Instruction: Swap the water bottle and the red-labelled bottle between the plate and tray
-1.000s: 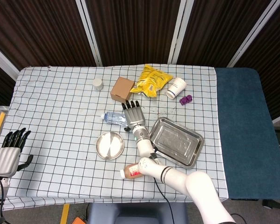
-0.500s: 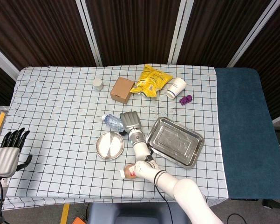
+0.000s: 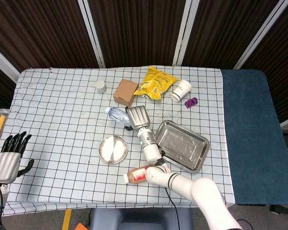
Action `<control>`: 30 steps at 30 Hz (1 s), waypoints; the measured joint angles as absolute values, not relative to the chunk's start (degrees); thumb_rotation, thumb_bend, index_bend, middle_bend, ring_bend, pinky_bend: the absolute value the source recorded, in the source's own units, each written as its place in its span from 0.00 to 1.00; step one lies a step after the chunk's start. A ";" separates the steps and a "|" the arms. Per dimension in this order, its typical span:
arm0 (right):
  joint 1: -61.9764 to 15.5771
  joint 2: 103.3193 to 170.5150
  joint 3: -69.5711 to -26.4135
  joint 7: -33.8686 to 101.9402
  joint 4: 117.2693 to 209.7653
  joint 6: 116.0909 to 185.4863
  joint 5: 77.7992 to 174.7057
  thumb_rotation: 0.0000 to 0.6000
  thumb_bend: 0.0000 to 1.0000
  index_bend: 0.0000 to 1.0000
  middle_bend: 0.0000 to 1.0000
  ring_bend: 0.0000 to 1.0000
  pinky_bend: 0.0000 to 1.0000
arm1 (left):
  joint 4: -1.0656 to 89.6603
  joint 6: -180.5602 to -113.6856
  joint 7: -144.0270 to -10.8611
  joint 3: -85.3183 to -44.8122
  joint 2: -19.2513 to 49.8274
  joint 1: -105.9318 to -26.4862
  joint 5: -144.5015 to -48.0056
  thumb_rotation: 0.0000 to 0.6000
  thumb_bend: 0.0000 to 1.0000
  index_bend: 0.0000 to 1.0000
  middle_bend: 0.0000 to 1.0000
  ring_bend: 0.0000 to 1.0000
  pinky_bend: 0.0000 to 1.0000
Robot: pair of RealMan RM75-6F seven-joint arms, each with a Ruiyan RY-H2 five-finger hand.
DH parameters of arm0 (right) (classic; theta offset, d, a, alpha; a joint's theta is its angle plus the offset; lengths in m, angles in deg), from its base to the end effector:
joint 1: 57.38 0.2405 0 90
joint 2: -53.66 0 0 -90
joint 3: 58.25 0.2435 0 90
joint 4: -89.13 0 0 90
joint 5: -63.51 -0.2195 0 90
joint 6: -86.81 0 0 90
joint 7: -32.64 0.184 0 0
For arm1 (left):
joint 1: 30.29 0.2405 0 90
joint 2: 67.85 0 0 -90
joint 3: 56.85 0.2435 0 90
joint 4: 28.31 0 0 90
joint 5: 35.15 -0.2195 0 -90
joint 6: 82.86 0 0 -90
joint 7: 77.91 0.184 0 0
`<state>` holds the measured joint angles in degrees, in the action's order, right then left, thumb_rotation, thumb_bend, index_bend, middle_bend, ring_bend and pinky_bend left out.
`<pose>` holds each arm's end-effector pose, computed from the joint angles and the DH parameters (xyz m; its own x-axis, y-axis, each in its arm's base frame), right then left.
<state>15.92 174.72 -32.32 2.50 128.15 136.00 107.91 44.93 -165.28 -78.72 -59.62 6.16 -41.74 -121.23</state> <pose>0.0127 -0.4705 -0.1224 0.4677 -0.1121 0.8767 -0.8590 -0.2914 0.4210 -0.3282 0.2633 0.1180 0.5246 -0.0203 0.8511 0.8472 -0.0865 -0.5242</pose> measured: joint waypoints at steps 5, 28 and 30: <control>7.42 163.84 -35.97 0.78 148.37 142.05 109.94 1.00 0.38 0.93 0.76 0.78 1.00 | 46.08 -166.08 -77.65 -58.74 6.22 -41.65 -123.19 1.00 0.36 0.00 0.00 0.00 0.07; -20.27 141.00 -56.55 9.60 165.95 148.73 126.26 1.00 0.38 0.39 0.48 0.44 0.77 | 47.46 -165.03 -75.02 -56.04 7.80 -42.47 -127.23 1.00 0.36 0.00 0.00 0.00 0.07; -20.10 141.02 -56.56 10.76 165.70 146.52 126.50 1.00 0.38 0.24 0.40 0.36 0.71 | 47.54 -165.03 -74.98 -55.98 7.80 -42.42 -127.24 1.00 0.36 0.00 0.00 0.00 0.07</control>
<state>-20.10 141.02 -56.56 10.76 165.70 146.52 126.50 47.54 -165.03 -74.98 -55.98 7.80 -42.42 -127.24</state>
